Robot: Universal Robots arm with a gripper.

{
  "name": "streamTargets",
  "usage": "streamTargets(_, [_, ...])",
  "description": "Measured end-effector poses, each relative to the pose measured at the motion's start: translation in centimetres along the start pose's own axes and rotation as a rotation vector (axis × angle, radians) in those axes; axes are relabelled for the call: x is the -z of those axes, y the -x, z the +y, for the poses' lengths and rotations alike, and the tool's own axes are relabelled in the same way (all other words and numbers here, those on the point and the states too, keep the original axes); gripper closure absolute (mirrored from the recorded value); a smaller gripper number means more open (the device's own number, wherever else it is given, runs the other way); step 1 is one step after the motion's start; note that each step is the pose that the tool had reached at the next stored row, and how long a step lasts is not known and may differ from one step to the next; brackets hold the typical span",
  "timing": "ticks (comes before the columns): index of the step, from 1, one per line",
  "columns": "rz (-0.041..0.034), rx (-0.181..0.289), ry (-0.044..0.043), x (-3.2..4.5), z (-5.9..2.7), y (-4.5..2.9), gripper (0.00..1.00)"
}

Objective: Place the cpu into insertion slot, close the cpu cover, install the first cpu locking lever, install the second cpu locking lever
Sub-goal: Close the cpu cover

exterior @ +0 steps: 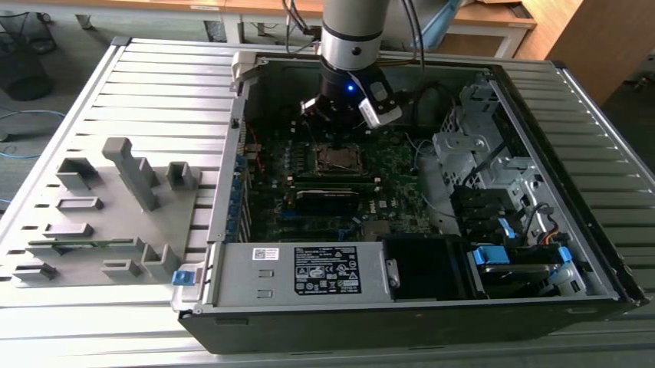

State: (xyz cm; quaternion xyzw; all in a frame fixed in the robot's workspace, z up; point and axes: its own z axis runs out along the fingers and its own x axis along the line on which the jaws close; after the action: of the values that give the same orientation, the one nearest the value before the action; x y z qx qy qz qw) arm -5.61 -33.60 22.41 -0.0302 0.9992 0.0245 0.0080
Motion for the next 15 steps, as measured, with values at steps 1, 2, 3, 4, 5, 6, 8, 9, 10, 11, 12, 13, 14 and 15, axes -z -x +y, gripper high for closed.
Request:
streamTargets(1, [0.0000, 0.000, 0.0000, -0.05, 0.00, -0.12, 0.89])
streamTargets(2, [0.0001, 0.000, -0.0001, -0.11, 0.00, -0.20, 0.89])
streamTargets(3, [0.0001, 0.000, -0.0002, -0.18, 0.00, -0.28, 0.89])
streamTargets(4, [0.0001, 0.000, -0.0001, -0.24, 0.00, -0.34, 0.89])
streamTargets(5, [0.0002, 0.000, -0.0004, -0.25, -0.04, -0.39, 0.89])
streamTargets(6, [0.0002, 0.000, -0.0003, -0.28, -0.08, -0.44, 0.89])
streamTargets(8, [0.0001, 0.000, -0.0002, -0.32, -0.15, -0.55, 0.89])
streamTargets(9, [0.0001, 0.000, -0.0001, -0.37, -0.16, -0.62, 0.89])
streamTargets(10, [0.0001, 0.000, -0.0001, -0.42, -0.18, -0.70, 0.89])
streamTargets(11, [0.0001, 0.000, -0.0002, -0.46, -0.22, -0.77, 0.89])
streamTargets(12, [0.0001, 0.000, -0.0002, -0.50, -0.26, -0.84, 0.89])
streamTargets(13, [0.0000, 0.000, -0.0001, -0.55, -0.29, -0.90, 0.89])
streamTargets(14, [0.0001, 0.000, -0.0002, -0.59, -0.31, -0.97, 0.89])
streamTargets(15, [0.0001, 0.000, -0.0003, -0.64, -0.33, -1.05, 0.89])
